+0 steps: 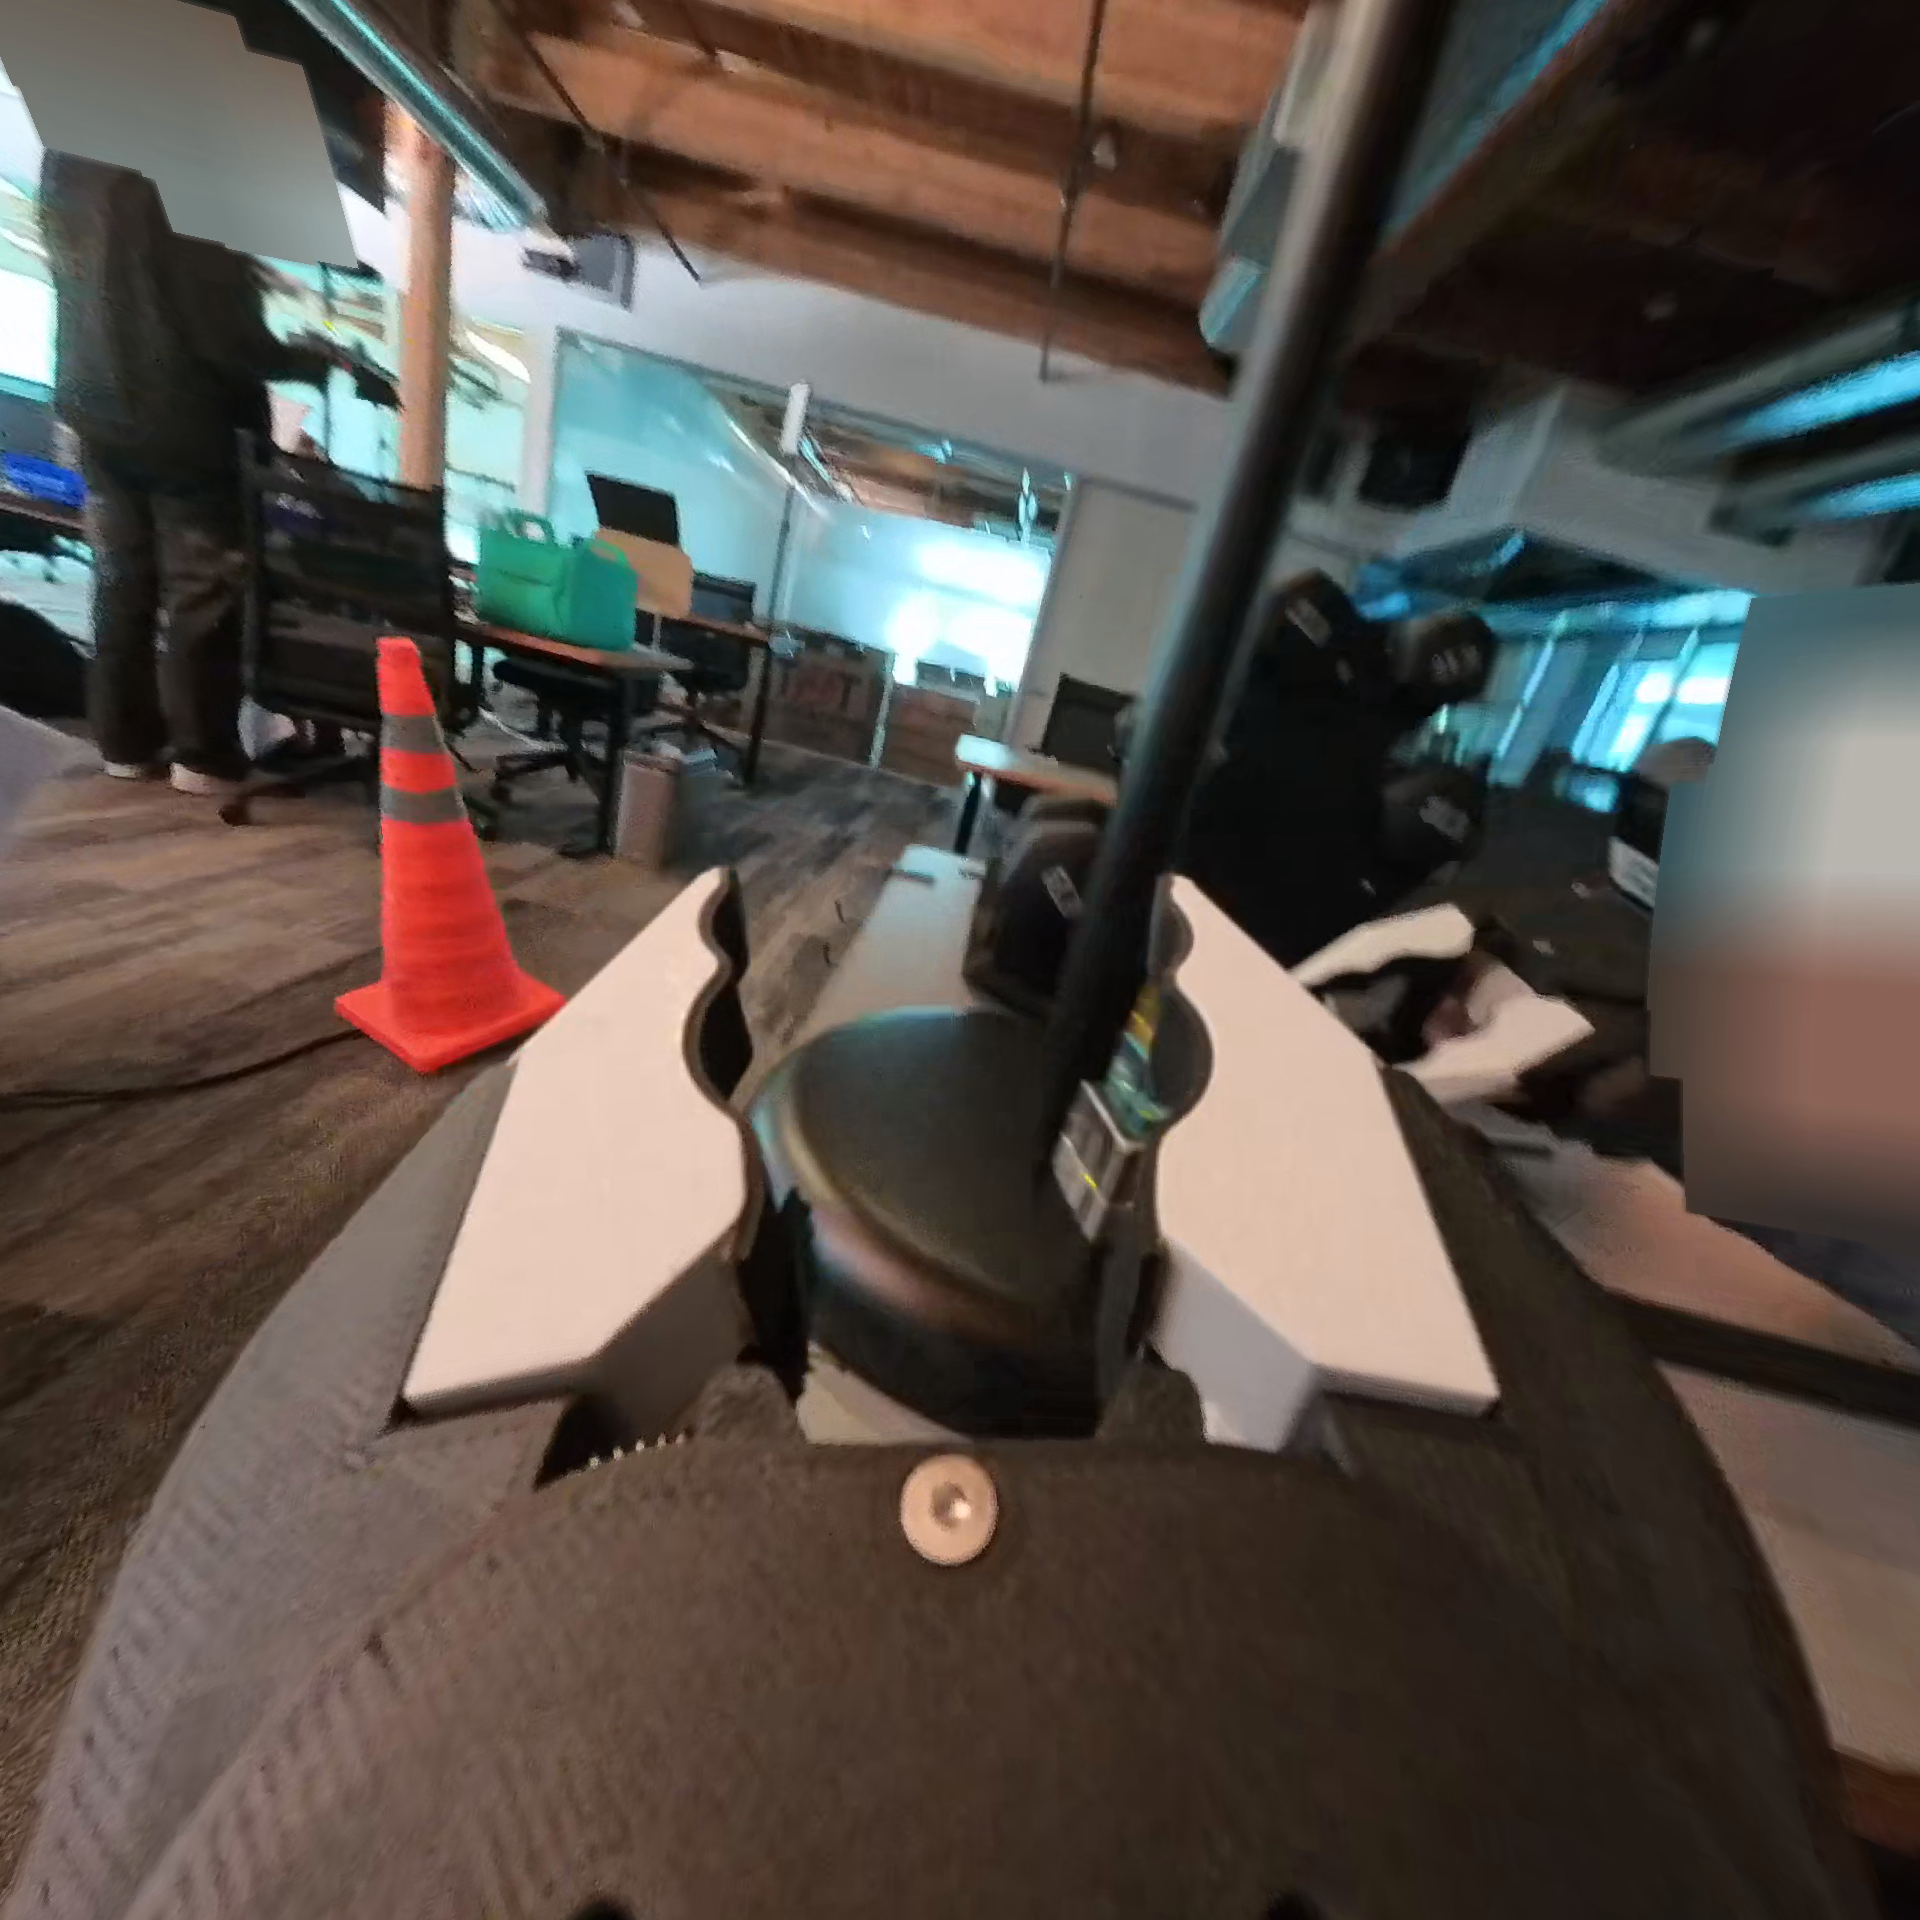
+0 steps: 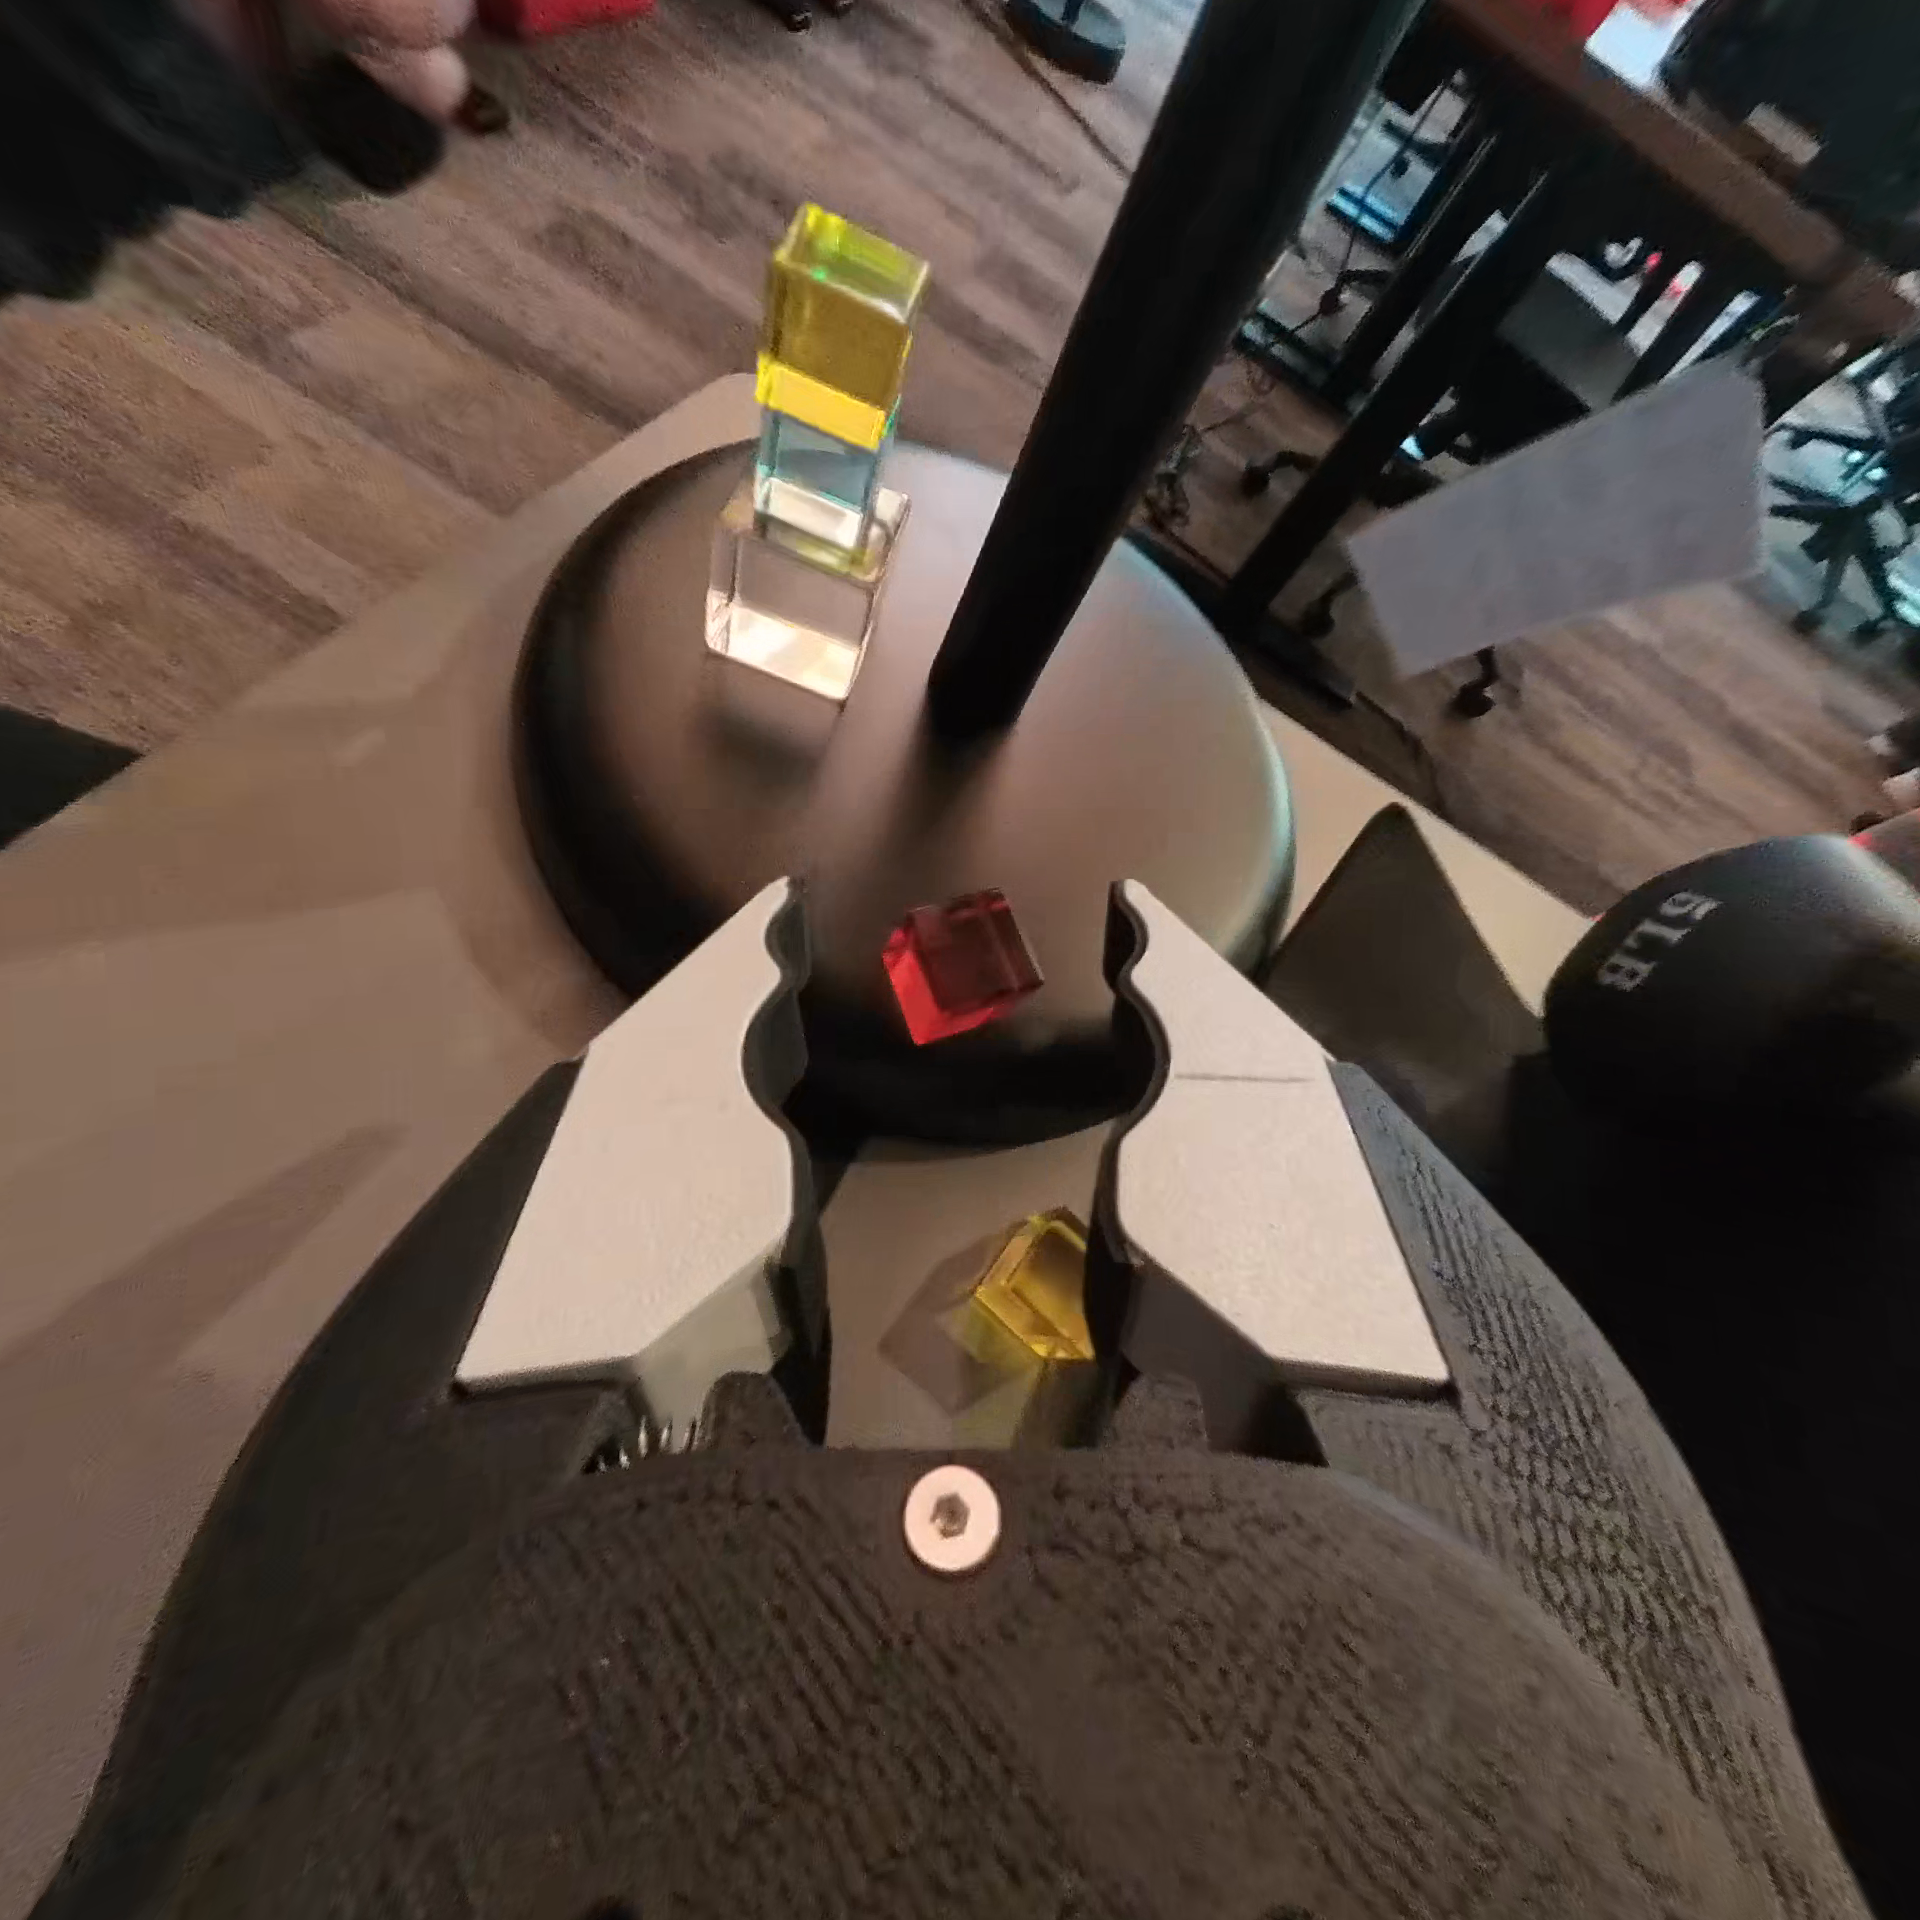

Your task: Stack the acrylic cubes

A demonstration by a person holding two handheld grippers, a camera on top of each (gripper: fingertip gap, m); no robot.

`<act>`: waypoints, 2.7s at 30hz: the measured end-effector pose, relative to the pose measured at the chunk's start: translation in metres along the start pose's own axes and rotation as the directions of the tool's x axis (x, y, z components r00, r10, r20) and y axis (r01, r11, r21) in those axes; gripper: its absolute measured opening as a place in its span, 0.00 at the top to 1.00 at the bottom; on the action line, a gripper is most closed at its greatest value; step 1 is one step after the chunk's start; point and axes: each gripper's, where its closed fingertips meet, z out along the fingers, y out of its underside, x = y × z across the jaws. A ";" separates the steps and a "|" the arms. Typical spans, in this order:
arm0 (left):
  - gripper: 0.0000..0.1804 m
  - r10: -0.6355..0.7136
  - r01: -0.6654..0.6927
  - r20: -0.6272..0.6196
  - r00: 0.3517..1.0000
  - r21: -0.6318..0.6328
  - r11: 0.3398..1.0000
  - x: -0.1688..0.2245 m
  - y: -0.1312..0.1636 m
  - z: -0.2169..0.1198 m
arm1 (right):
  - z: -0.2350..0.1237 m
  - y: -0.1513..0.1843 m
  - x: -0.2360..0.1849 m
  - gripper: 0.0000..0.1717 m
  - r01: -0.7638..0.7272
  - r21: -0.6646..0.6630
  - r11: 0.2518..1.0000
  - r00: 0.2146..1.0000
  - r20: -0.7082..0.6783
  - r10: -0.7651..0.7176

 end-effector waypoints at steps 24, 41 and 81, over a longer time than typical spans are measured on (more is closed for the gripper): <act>0.59 0.117 -0.187 -0.195 0.974 -0.390 0.902 0.074 0.048 -0.012 | 0.003 -0.120 0.003 0.85 -0.437 -0.047 0.898 0.899 0.020 0.438; 0.63 0.074 -0.111 -0.106 0.992 -0.413 0.904 0.071 0.106 0.014 | 0.047 -0.112 -0.009 0.85 -0.412 -0.300 0.860 0.910 -0.099 0.402; 0.58 0.059 -0.101 -0.122 0.991 -0.376 0.921 0.061 0.101 0.003 | -0.018 0.101 0.023 0.86 -0.614 -0.323 0.720 0.779 -0.391 0.490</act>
